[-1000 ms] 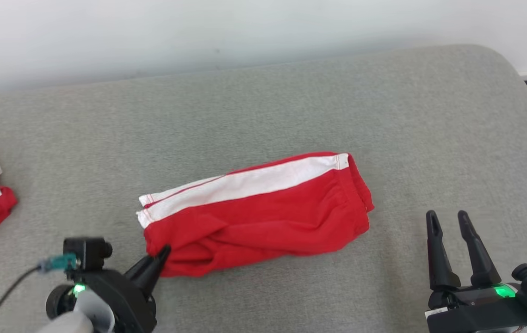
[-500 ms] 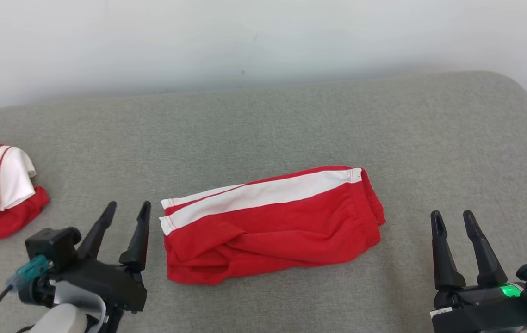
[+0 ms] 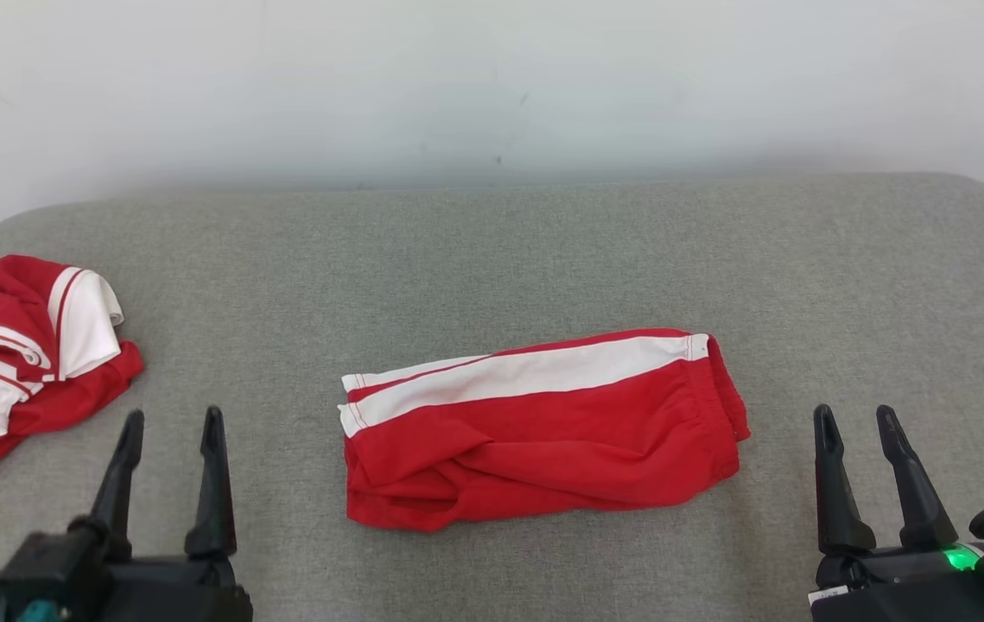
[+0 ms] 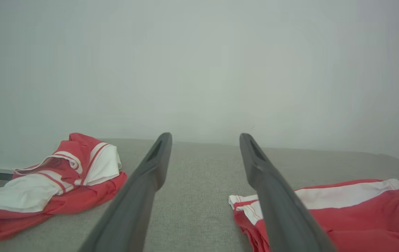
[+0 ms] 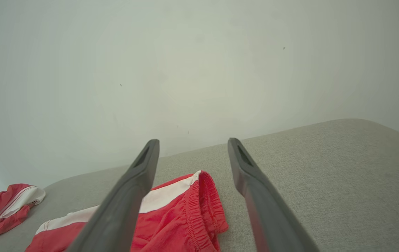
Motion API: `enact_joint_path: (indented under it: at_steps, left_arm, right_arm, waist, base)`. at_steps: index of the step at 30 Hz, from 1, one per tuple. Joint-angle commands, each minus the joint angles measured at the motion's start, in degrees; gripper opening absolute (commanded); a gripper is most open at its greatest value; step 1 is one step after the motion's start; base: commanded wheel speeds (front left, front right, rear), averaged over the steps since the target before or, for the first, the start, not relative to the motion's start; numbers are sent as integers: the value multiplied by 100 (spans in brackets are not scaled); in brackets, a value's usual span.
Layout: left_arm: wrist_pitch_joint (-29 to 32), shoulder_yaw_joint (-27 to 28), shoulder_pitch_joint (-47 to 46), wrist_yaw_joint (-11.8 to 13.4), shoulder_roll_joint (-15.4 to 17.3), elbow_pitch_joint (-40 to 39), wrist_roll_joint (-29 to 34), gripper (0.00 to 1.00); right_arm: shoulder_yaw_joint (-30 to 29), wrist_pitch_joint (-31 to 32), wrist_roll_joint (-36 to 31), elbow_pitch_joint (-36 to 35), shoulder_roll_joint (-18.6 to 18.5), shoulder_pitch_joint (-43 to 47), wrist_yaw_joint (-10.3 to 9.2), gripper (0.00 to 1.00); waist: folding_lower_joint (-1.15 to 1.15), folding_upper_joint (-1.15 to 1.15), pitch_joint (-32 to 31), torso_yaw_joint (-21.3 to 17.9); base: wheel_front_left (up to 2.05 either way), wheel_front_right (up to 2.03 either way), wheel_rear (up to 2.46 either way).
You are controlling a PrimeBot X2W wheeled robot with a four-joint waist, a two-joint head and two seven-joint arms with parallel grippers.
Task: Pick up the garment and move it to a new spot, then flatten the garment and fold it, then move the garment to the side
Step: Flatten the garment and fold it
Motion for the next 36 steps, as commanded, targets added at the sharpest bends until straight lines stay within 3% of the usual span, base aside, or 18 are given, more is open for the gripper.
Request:
enact_joint_path:
  at_steps: [1, 13, 23, 29, 36]
  left_arm:
    - [-2, 181, 244, -77, -135, -39, 247, 100]
    - [-1, 989, 776, -548, -823, -7, 869, 100]
    - [-1, 1201, 602, -920, -1113, 94, 1281, 100]
    - [-1, 1244, 466, -1044, -1220, 131, 1412, 100]
    - [-1, 1185, 279, -1123, -1311, 216, 1433, 100]
  right_arm:
    - [-53, -6, -68, -2, 44, 79, 3, 100]
    - [-249, -6, -247, 112, 118, 261, 3, 100]
    - [-202, 3, -391, 405, -110, 101, 4, 100]
    - [-29, 343, -423, 821, -404, -511, 4, 100]
    - [138, 861, -580, 1774, -554, -1503, 3, 100]
  waist:
    - [0, 0, -6, 31]
    - [0, 0, 14, 73]
    - [0, 0, 63, 189]
    - [0, 0, 241, 323]
    - [0, 0, 461, 602]
  base:
    - [0, 0, 0]
    - [0, 0, 0]
    - [0, 0, 0]
    - [0, 0, 0]
    - [0, 0, 0]
